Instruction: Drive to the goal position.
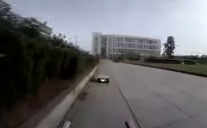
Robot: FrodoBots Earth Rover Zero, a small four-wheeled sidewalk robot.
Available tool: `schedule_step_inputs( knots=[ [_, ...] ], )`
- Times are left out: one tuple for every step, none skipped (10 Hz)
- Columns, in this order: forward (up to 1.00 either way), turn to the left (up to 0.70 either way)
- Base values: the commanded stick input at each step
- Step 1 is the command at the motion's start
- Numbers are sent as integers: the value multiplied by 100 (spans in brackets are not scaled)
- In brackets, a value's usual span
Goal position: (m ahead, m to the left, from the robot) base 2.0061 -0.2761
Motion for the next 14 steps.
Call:
schedule_step_inputs(
  knots=[
    [45,-6],
    [45,-16],
    [45,-27],
    [45,-27],
    [45,-27],
    [45,-27],
    [45,0],
    [45,0],
    [45,0],
    [45,0],
    [45,0],
    [45,0],
    [45,0],
    [45,0]
  ],
)
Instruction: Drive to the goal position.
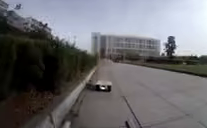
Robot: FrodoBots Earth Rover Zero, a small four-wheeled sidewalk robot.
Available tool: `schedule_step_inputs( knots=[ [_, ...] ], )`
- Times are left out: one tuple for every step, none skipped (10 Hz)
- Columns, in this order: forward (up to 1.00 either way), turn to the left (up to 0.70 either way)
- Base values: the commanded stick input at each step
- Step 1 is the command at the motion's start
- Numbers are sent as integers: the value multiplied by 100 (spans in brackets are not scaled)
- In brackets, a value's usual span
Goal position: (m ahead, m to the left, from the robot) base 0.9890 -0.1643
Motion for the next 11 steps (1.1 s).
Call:
schedule_step_inputs(
  knots=[
    [45,0],
    [45,0],
    [45,0],
    [45,0],
    [45,0],
    [45,-3],
    [45,-5],
    [30,-4],
    [4,-1],
    [0,0],
    [0,0]
  ],
)
